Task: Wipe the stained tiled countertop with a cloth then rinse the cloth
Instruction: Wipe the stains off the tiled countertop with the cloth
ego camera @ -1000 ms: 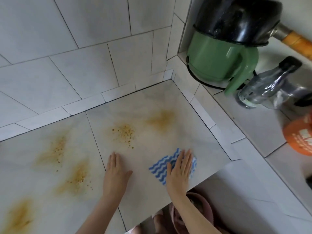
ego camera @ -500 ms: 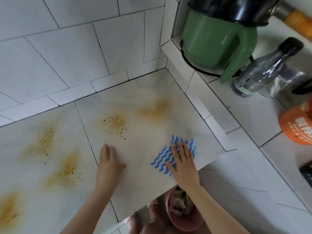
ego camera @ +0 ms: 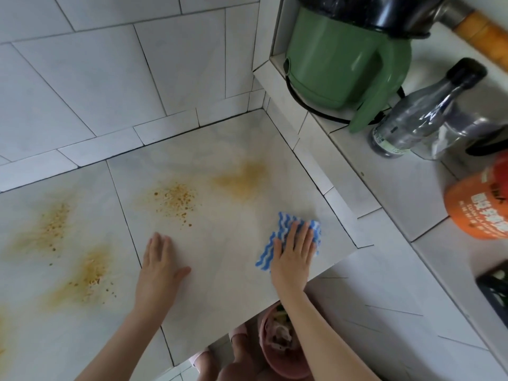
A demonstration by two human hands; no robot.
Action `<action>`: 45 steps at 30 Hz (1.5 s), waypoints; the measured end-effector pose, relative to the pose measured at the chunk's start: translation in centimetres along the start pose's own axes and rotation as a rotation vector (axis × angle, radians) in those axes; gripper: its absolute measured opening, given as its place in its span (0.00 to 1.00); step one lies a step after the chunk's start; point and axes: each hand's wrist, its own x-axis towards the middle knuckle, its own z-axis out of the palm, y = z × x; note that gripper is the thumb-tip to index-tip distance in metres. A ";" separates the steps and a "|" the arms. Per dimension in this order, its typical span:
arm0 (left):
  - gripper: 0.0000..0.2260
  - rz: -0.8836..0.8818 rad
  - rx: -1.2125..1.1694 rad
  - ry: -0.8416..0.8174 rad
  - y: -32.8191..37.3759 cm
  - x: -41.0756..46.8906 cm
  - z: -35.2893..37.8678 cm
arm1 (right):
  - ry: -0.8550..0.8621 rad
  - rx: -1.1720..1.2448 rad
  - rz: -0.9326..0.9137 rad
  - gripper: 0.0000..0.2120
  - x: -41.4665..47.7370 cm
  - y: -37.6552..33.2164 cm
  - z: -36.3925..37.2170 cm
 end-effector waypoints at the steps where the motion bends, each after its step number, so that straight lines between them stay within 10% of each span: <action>1: 0.35 -0.001 -0.003 0.001 0.0 -0.1 0.0 | 0.003 -0.033 -0.043 0.31 0.1 -0.6 0.0; 10: 0.35 -0.016 -0.026 -0.004 0.1 0.1 0.0 | -0.012 -0.111 -0.426 0.29 -2.2 -0.6 1.4; 18: 0.33 -0.006 -0.029 0.011 -0.2 0.1 0.1 | -0.046 -0.294 -0.170 0.36 3.2 11.7 -2.4; 24: 0.34 0.004 -0.022 0.014 -0.5 0.1 0.3 | 0.079 -0.076 0.054 0.27 3.4 4.2 -1.3; 35: 0.35 -0.016 -0.025 0.021 -0.4 0.2 0.2 | -0.011 -0.079 -0.668 0.23 -4.7 -1.5 2.2; 45: 0.35 -0.011 -0.029 0.018 -0.5 -0.1 0.1 | 0.069 -0.198 -0.218 0.28 8.9 6.0 -2.2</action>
